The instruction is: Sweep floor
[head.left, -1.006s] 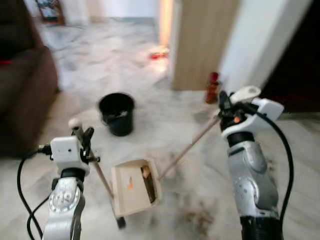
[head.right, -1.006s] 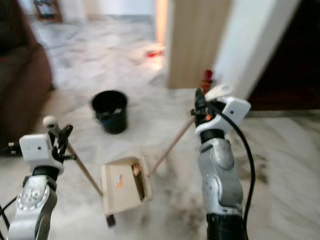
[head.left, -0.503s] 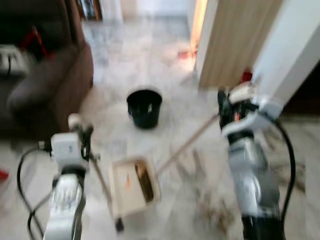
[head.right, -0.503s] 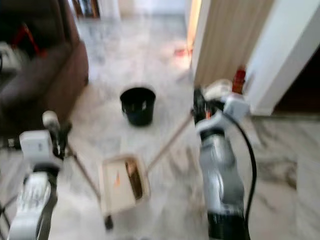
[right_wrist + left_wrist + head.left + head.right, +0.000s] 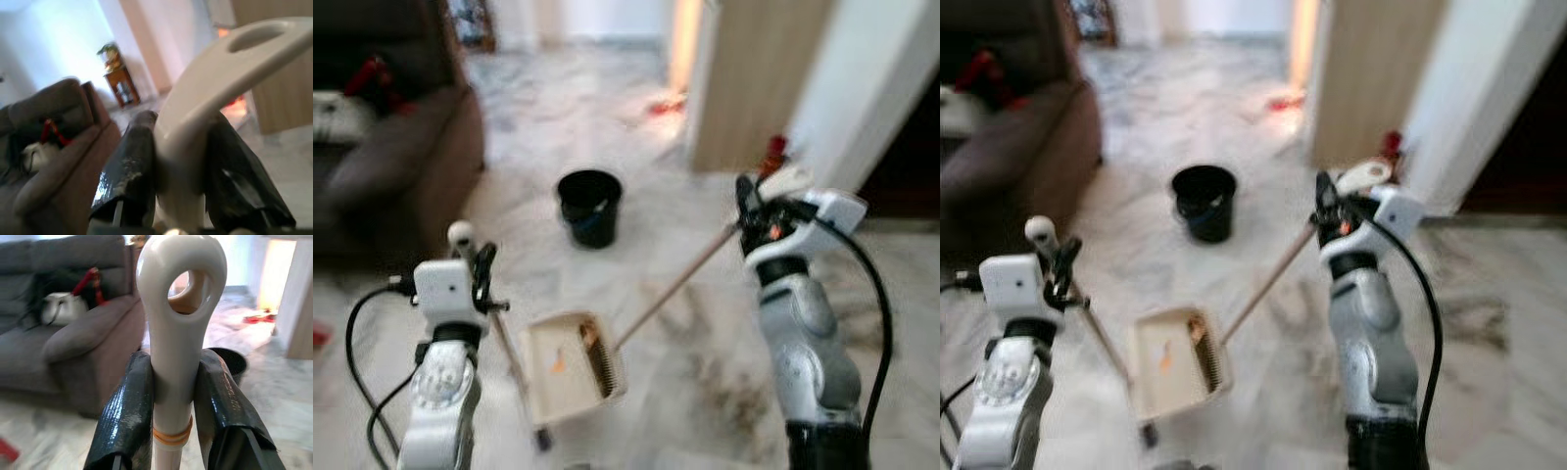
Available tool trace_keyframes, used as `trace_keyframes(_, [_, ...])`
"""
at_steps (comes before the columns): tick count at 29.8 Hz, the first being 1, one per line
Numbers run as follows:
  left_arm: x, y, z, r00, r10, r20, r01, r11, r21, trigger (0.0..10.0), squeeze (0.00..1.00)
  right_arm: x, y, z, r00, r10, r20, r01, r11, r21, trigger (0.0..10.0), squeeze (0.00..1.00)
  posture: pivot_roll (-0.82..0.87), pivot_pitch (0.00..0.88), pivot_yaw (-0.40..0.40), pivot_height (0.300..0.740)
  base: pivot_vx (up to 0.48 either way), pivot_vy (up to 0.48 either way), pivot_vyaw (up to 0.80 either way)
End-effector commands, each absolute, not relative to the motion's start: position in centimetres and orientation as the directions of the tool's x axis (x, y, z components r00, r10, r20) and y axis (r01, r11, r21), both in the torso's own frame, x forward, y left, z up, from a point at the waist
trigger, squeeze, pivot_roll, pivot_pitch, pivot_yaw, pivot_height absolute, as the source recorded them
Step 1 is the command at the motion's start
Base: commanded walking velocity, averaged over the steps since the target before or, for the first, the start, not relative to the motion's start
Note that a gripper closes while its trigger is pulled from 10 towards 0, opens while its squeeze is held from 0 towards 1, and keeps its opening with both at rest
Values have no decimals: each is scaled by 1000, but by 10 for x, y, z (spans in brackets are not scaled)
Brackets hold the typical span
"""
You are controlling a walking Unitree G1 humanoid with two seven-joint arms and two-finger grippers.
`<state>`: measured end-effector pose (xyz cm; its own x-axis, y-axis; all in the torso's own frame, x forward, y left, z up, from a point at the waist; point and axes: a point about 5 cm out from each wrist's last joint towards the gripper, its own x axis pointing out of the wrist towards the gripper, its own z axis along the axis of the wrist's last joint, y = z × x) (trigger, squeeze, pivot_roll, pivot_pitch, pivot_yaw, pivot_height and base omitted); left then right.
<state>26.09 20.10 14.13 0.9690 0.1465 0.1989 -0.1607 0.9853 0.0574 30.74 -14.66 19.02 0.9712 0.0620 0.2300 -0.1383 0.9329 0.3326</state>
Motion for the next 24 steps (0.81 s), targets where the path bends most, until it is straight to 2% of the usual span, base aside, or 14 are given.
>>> trace_keyframes(1, [262,203,151,960,144,240,-164,984,65,10000,0,307,-135,205,950,98,296,-206,909,363,10000,0,-8,75,9,740,289,0,475])
trace_keyframes(10, [261,201,150,961,139,241,-158,985,63,10000,0,306,-132,206,947,111,303,-222,905,364,10000,0,-10,40,12,740,290,0,0])
trace_keyframes(24, [262,203,150,959,145,244,-165,984,62,10000,0,308,-130,221,929,106,356,-247,892,379,10000,0,-4,54,7,740,289,0,0])
